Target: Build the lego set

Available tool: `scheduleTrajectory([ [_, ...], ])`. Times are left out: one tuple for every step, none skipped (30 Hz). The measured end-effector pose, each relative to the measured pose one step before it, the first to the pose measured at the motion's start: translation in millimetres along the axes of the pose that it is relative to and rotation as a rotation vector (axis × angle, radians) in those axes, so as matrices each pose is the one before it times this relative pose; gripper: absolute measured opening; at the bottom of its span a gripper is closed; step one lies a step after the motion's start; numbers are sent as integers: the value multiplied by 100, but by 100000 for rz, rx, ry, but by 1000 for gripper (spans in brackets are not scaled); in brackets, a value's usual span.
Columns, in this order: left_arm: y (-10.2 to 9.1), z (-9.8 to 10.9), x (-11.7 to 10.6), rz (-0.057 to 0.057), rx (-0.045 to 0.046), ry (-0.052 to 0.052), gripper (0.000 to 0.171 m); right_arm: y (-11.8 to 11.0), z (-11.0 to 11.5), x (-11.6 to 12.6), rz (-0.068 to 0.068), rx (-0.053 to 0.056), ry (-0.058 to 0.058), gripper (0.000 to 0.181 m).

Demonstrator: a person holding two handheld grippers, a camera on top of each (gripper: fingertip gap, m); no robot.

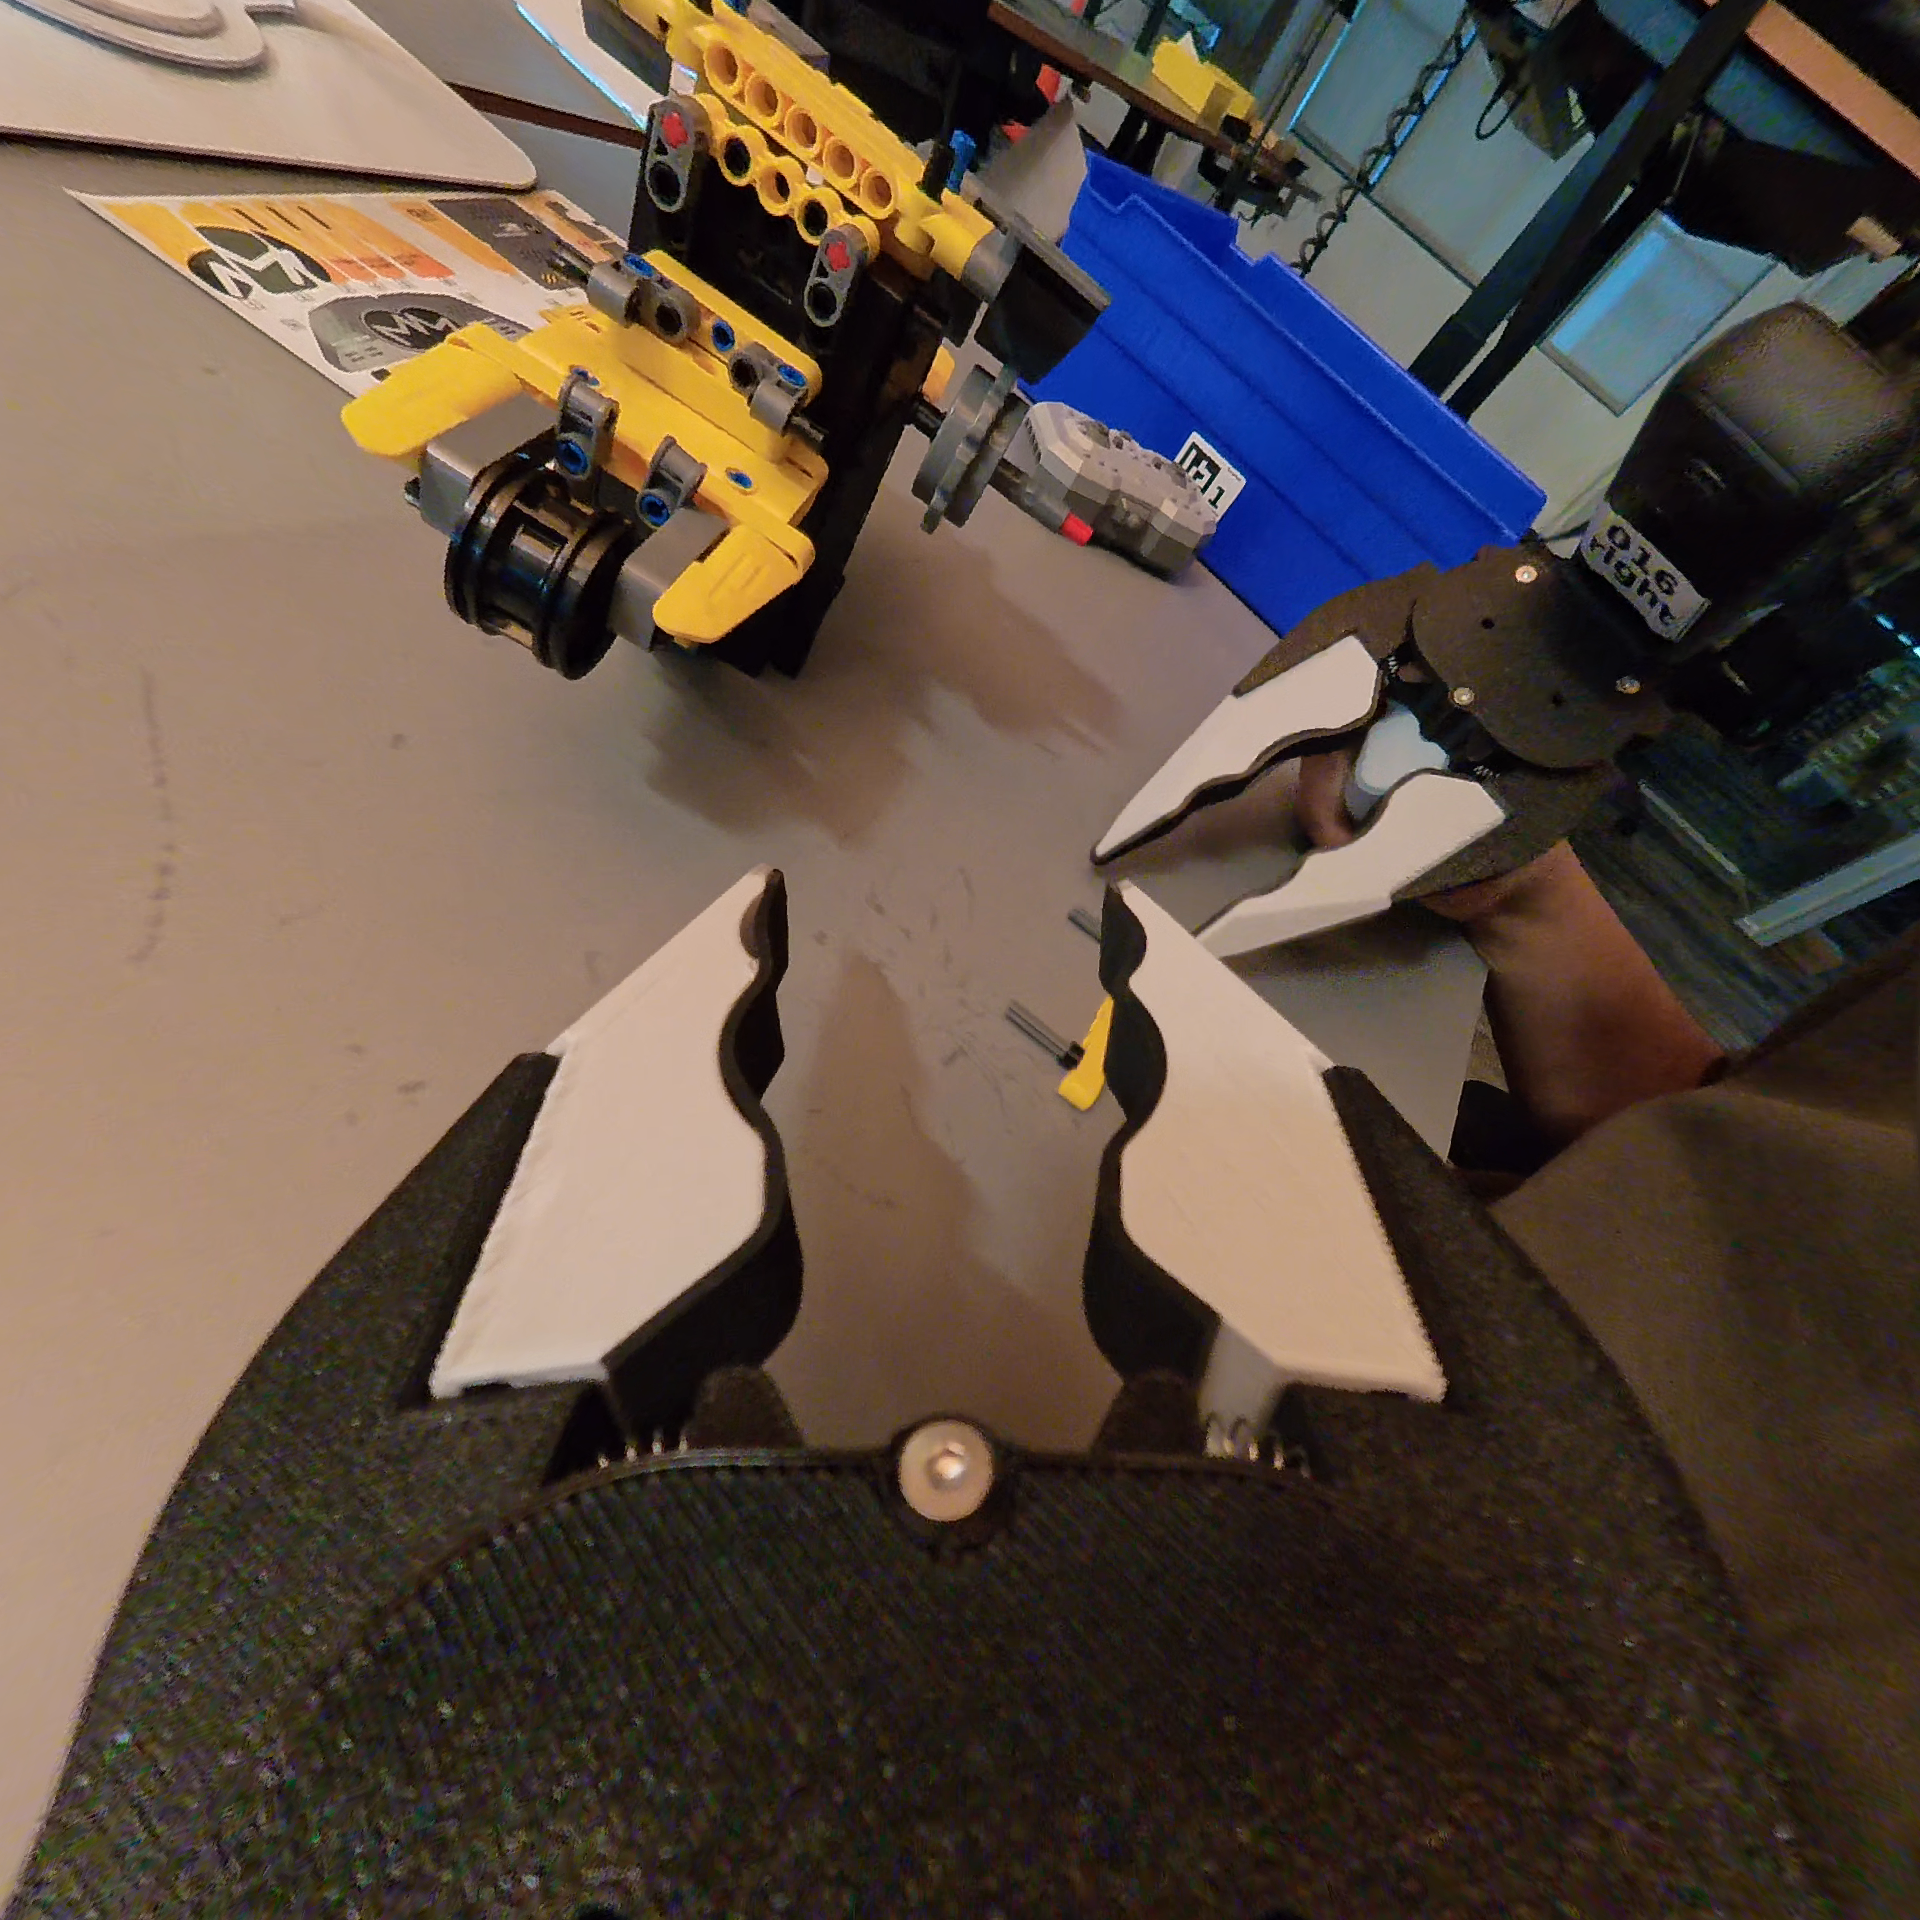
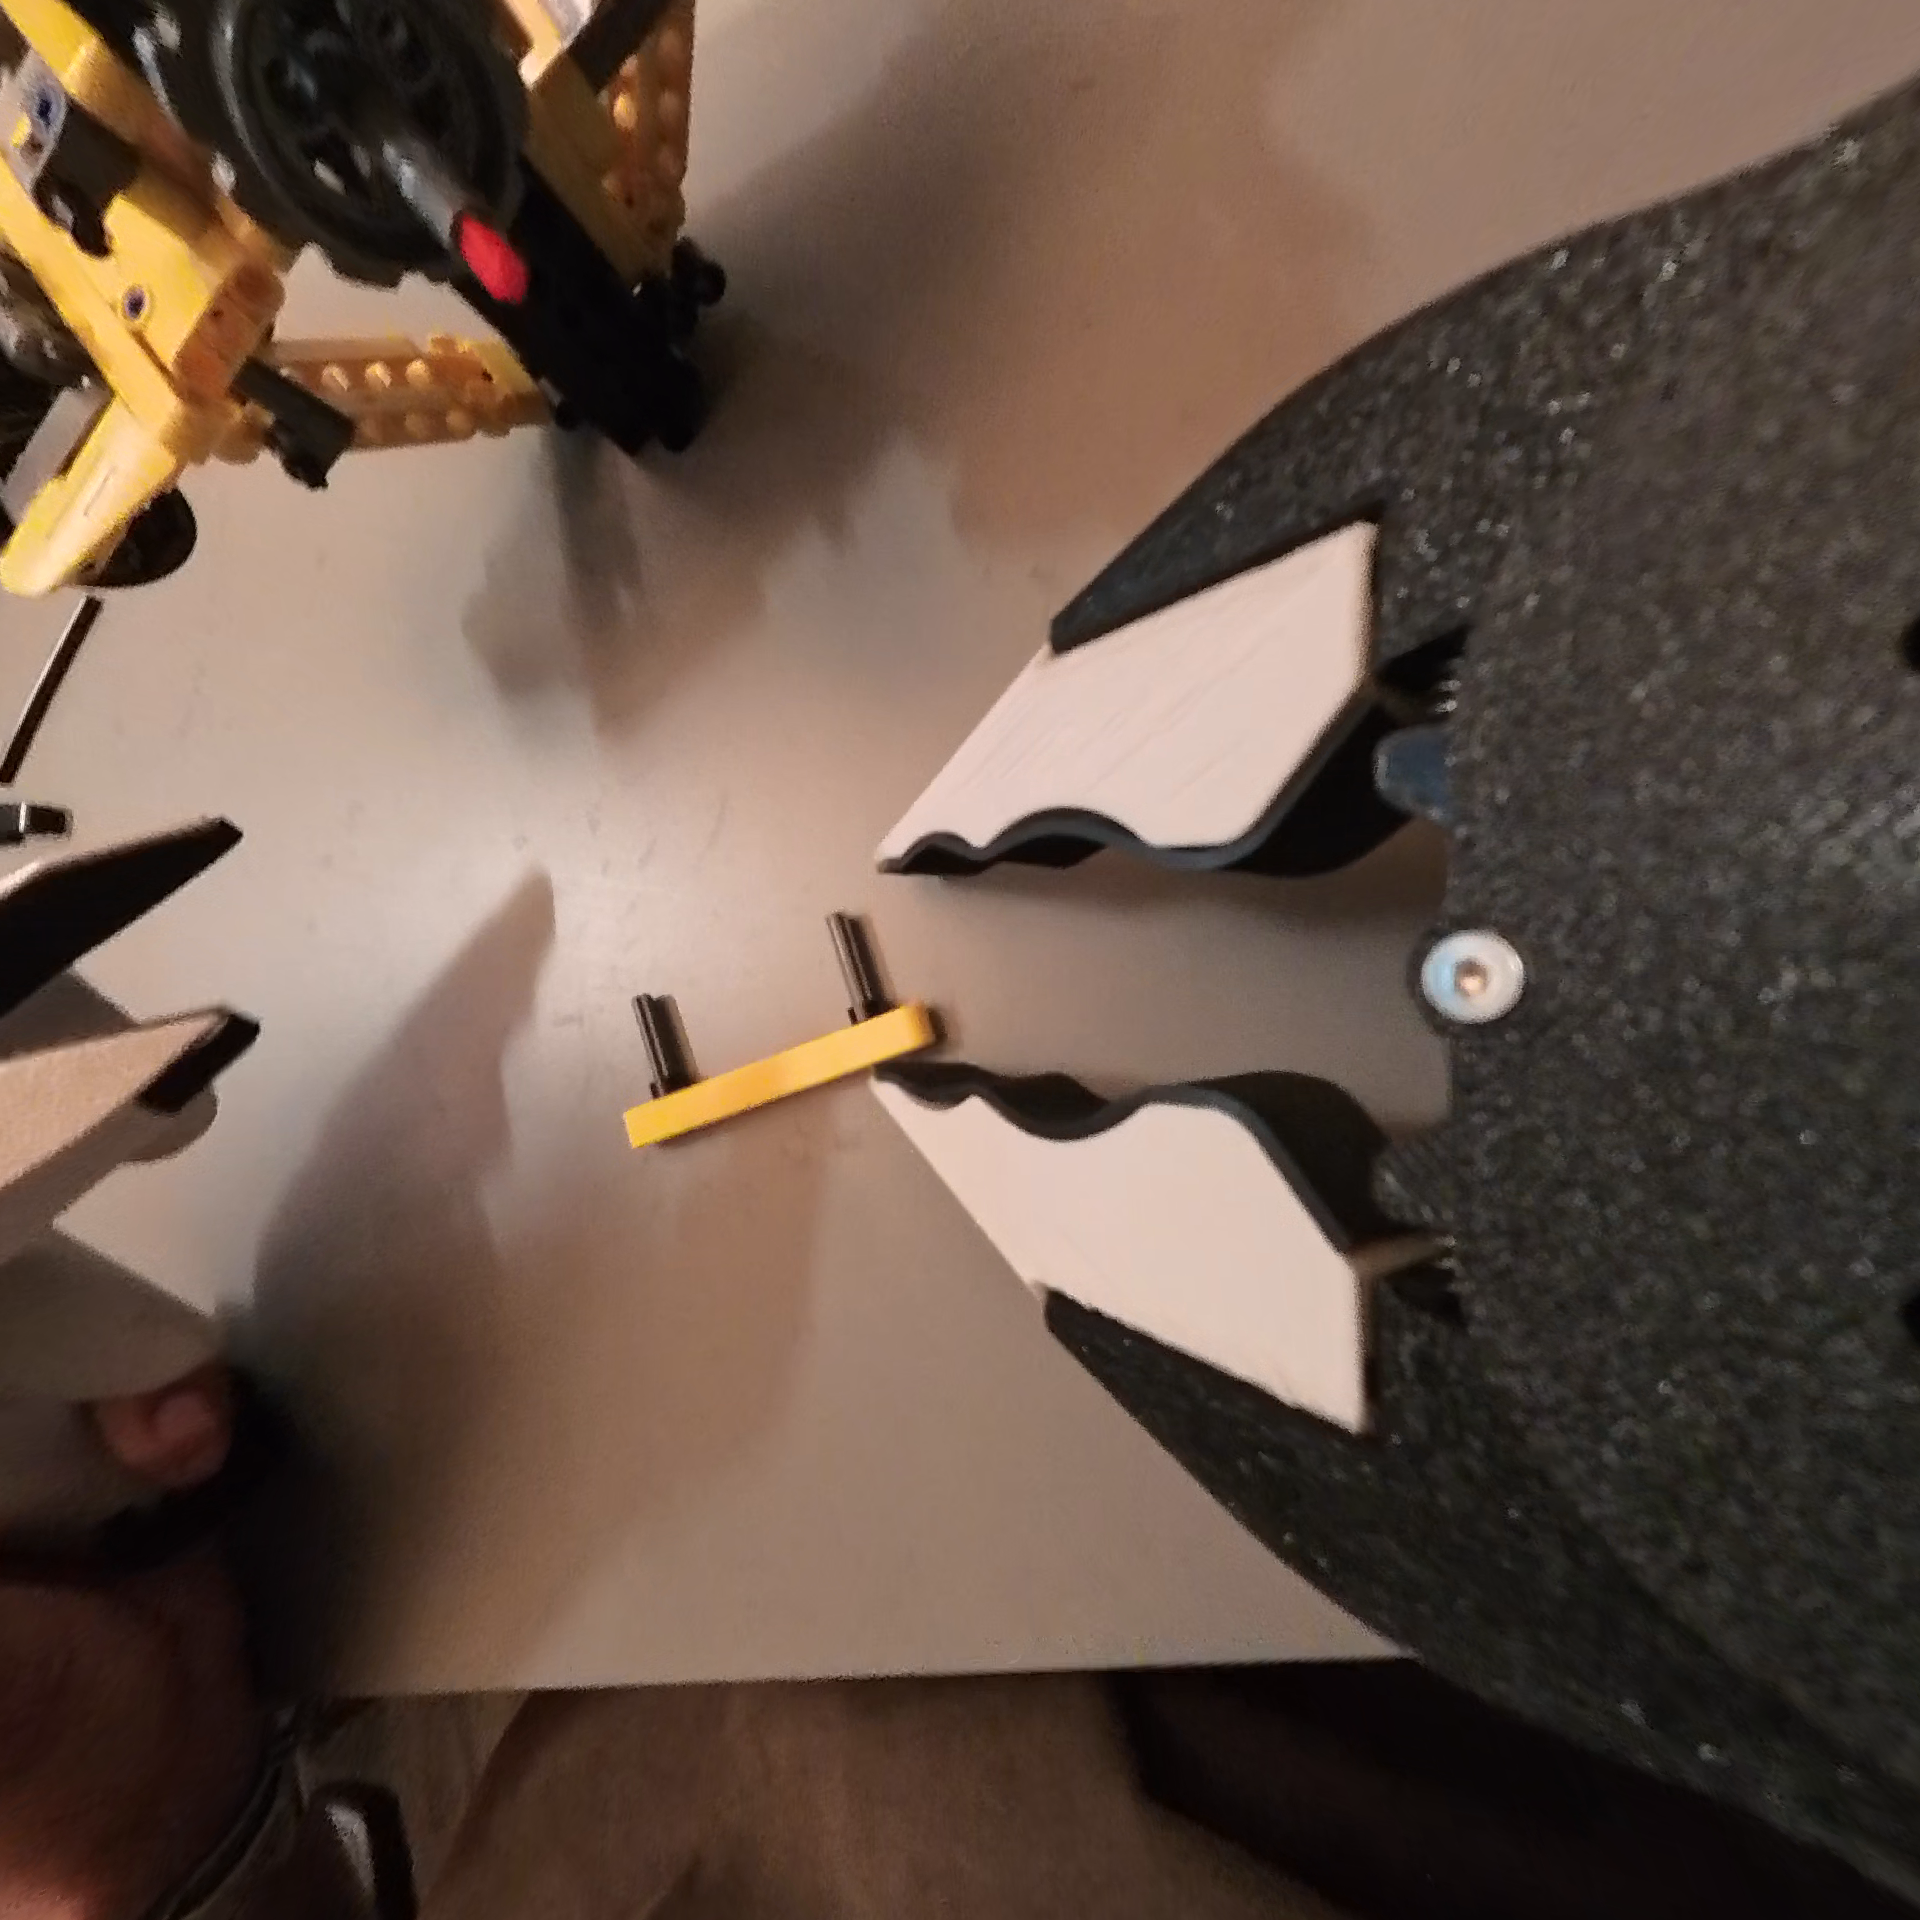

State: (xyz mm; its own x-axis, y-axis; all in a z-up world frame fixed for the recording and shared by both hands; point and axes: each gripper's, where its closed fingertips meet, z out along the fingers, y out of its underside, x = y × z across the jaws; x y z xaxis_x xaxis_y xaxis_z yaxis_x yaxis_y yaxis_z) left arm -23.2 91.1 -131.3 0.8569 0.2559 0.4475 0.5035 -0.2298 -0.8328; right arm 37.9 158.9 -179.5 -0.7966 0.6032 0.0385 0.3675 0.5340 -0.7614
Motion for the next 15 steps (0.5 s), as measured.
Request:
scheduleTrajectory([
  [2,5,-10,-106,7,-32,58,16,-51,260,848,117,1121,34],
  [0,5,-17,-76,-10,-4,58,10,-30,226,741,114,1003,33],
  [-1,2,2,22,42,-36,58,14,-25,156,556,-19,702,32],
  [-10,-16,-12,133,118,-135,58,12,7,30,275,-31,2,32],
  [-27,-14,-3,178,216,-141,58,-15,-9,-54,-93,109,-323,32],
  [-14,-13,10,19,178,-96,58,-41,-29,-24,-283,296,12,32],
  [2,7,-12,6,-34,-104,58,-55,-45,-11,-306,458,214,32],
  [25,13,-24,42,-117,-219,58,-78,-70,-26,-325,661,167,33],
  [3,15,-16,62,-54,-120,58,-106,-84,-5,-256,824,150,33],
  [-3,5,2,122,15,-98,58,-105,-89,11,6,866,149,33],
  [-5,-1,-11,156,83,-215,58,-97,-94,40,382,852,43,33],
  [-29,-17,-55,-11,200,-369,58,-98,-84,42,695,801,-259,33],
  [-39,-31,-43,-177,337,-221,57,-86,-75,39,921,727,-470,31],
  [-49,-36,-24,-196,387,-13,56,-72,-74,45,1024,674,-476,31],
  [-79,-44,-16,-120,499,43,55,-80,-72,54,886,701,-374,30],
])
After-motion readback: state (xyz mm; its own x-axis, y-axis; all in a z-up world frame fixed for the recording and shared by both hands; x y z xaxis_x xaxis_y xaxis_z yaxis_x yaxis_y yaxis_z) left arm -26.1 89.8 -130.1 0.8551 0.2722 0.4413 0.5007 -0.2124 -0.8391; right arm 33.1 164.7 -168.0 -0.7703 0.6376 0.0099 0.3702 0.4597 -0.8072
